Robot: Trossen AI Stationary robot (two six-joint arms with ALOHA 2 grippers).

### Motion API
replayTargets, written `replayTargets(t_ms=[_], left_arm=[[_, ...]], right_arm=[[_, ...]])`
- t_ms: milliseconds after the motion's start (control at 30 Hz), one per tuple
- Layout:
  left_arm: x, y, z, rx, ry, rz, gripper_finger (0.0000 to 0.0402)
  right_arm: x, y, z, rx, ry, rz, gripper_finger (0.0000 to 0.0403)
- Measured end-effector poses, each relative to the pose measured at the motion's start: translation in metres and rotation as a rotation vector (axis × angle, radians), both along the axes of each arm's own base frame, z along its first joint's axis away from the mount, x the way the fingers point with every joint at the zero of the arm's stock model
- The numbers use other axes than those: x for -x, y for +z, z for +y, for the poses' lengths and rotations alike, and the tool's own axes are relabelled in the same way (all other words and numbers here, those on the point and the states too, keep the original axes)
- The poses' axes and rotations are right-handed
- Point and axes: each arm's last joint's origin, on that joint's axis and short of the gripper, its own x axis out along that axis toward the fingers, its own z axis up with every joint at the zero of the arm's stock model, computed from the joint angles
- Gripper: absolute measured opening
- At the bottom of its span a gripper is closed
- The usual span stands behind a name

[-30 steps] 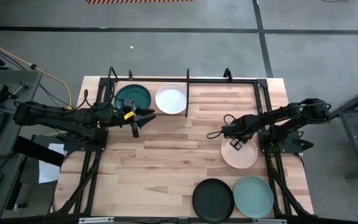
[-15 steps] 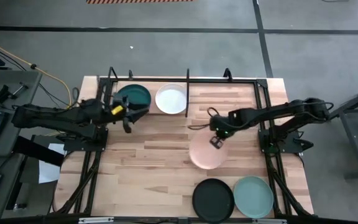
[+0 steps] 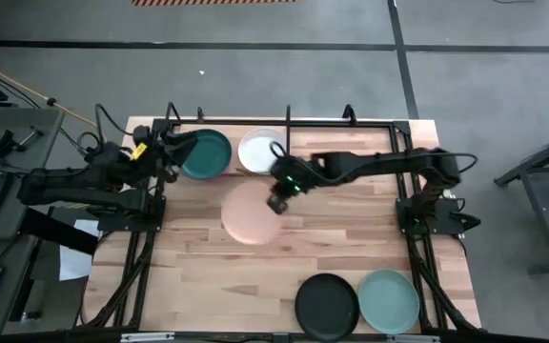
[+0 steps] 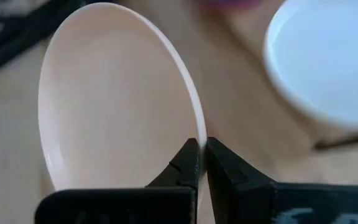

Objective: Place and stack plates onto a shelf
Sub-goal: Stack the light orange plate on top of the white plate on the shelf

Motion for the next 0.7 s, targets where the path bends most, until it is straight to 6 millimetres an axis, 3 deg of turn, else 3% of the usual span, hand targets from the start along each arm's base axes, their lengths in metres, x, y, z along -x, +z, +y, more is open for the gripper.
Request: replayTargets(t_ms=[167, 300, 467, 700], left_arm=[[0.006, 0.008, -0.001, -0.013, -0.024, -0.086, 0.0131], [0.01, 0.01, -0.001, -0.016, -0.028, -0.115, 0.0131], [0.009, 0.01, -0.001, -0.016, -0.028, -0.111, 0.0131], [0.009, 0.01, -0.001, -0.019, -0.028, -0.108, 0.0131]], right_arm=[[-0.029, 0.026, -0.037, 0.086, -0.11, -0.071, 0.0], [-0.025, 0.056, -0.065, 0.156, -0.144, -0.071, 0.0], [0.015, 0.094, -0.087, 0.241, -0.226, 0.039, 0.0], [0.103, 0.129, -0.094, 0.283, -0.431, 0.049, 0.0]])
